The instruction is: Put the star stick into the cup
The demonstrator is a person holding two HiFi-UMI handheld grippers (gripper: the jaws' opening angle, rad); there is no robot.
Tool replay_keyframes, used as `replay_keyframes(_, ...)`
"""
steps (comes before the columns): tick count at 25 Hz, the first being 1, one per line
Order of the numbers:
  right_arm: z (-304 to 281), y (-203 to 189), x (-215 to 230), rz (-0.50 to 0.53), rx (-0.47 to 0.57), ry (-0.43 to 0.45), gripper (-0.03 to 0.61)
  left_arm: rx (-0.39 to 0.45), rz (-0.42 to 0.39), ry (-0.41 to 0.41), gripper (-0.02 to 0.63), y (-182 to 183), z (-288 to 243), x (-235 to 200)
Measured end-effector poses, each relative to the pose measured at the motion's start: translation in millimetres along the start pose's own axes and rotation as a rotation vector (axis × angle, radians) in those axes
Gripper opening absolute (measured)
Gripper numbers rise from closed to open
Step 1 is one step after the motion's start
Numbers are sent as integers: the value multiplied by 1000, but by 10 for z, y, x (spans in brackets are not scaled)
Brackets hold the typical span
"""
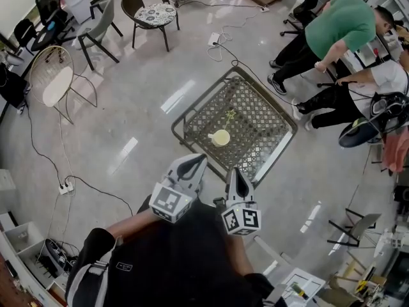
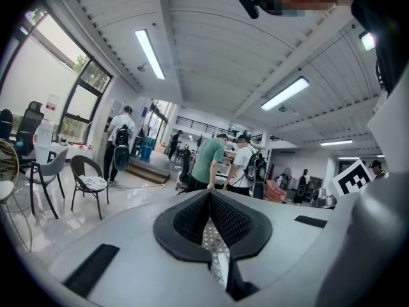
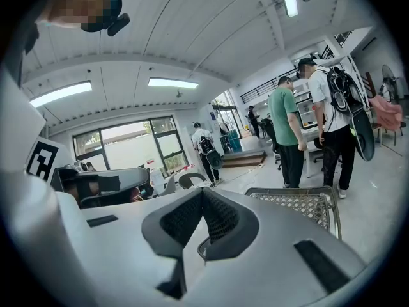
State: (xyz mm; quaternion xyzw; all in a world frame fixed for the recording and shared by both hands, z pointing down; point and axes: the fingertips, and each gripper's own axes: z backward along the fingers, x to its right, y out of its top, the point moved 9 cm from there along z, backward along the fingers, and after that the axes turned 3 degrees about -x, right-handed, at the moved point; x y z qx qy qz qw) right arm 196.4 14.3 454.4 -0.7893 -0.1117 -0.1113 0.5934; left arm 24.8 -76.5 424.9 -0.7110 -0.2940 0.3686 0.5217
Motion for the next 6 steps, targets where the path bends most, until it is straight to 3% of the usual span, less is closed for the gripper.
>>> replay_keyframes(6, -68, -9, -120, 6, 1, 3, 11, -1, 4, 1, 17, 12, 69, -116)
